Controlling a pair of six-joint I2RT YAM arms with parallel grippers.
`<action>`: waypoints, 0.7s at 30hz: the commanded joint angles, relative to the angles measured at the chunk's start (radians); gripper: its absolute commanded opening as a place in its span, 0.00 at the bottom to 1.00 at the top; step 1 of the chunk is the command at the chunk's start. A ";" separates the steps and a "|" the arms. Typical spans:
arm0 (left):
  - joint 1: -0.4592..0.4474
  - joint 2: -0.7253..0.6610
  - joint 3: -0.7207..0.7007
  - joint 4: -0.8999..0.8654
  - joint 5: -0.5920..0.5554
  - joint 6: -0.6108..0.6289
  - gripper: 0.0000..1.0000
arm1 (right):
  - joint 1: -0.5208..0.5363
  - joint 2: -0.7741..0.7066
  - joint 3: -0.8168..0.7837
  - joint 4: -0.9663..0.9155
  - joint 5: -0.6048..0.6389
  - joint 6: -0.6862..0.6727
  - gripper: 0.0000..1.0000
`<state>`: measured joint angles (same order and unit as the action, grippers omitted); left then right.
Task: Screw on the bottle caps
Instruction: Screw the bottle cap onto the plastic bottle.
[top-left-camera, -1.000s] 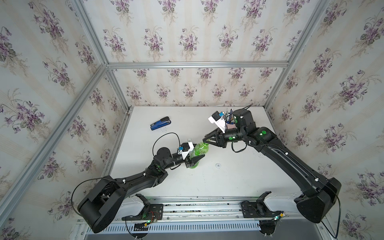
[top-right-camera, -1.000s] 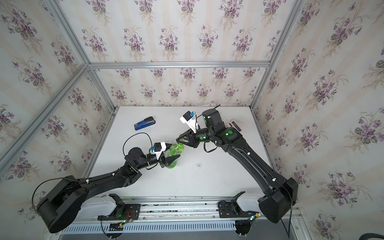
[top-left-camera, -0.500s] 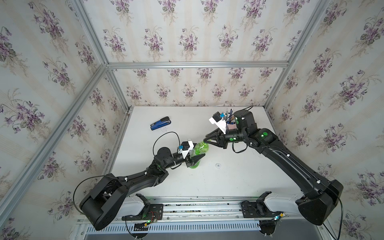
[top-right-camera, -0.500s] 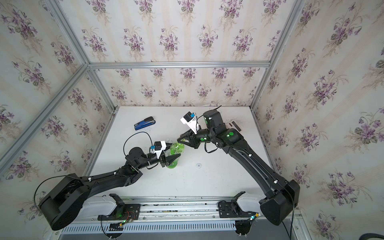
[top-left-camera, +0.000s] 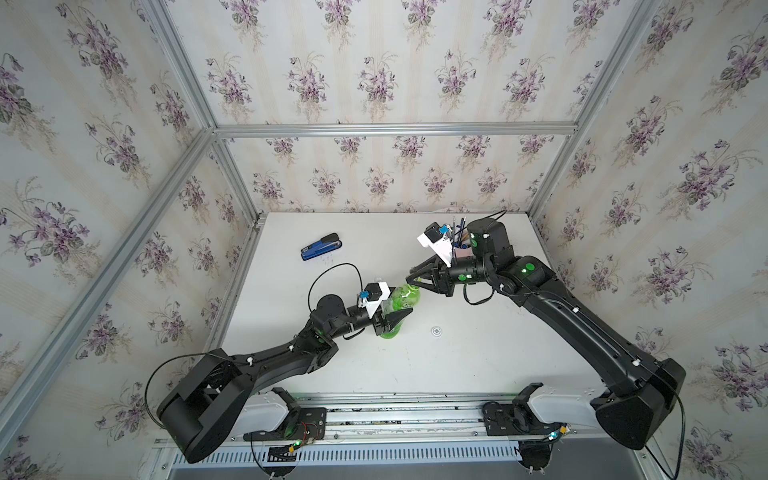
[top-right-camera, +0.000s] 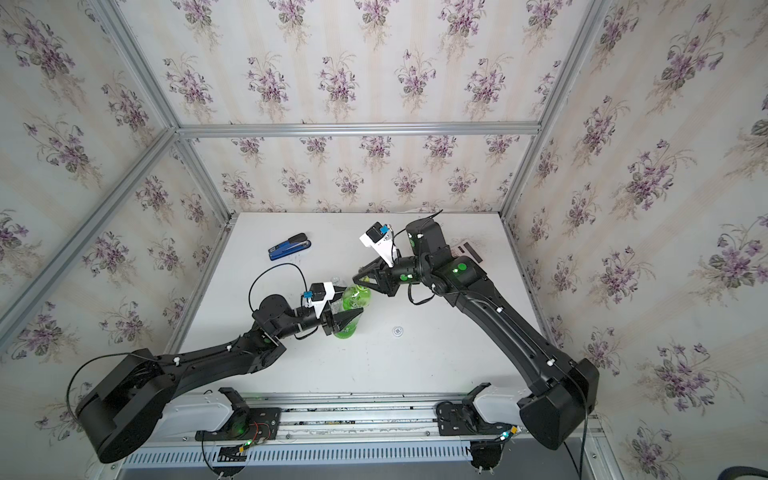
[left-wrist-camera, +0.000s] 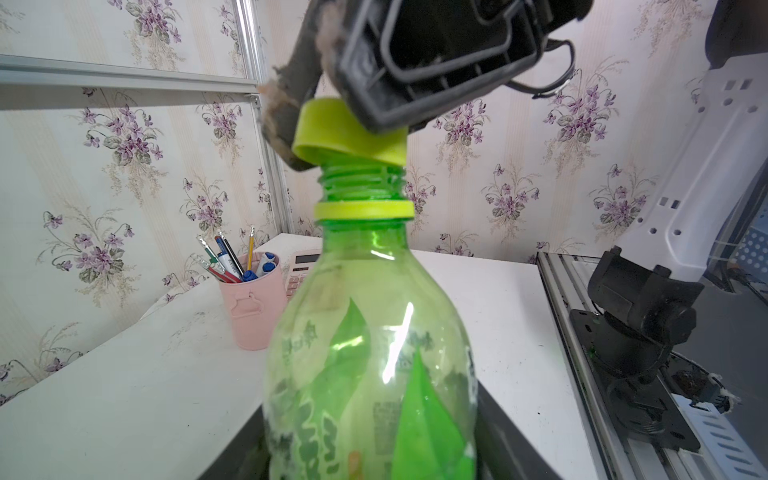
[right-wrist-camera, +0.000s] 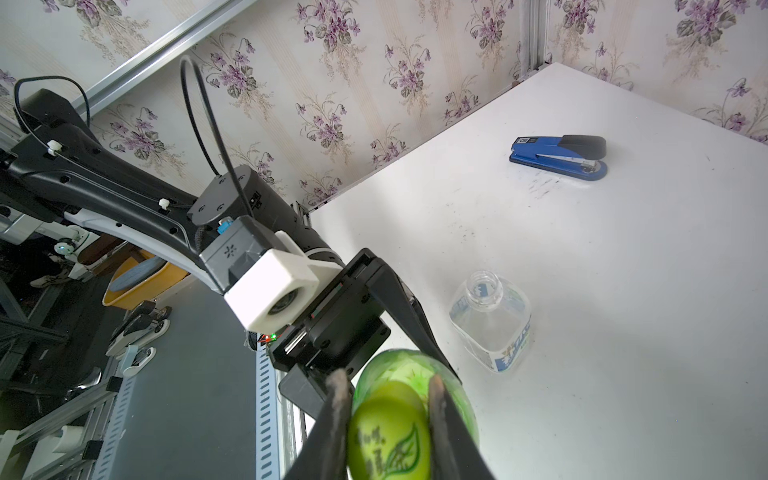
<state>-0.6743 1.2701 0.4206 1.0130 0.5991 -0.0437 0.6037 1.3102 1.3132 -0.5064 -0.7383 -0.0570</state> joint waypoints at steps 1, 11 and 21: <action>-0.002 0.001 0.000 0.099 -0.010 0.011 0.61 | 0.002 0.010 0.011 -0.070 0.006 -0.013 0.24; -0.002 0.013 -0.005 0.105 -0.043 0.007 0.61 | -0.001 0.017 0.063 -0.155 0.061 -0.029 0.26; -0.003 0.015 -0.010 0.125 -0.029 -0.002 0.61 | -0.001 0.020 0.059 -0.121 0.119 -0.025 0.29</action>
<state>-0.6762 1.2827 0.4095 1.0424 0.5678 -0.0380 0.6022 1.3281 1.3724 -0.6216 -0.6643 -0.0784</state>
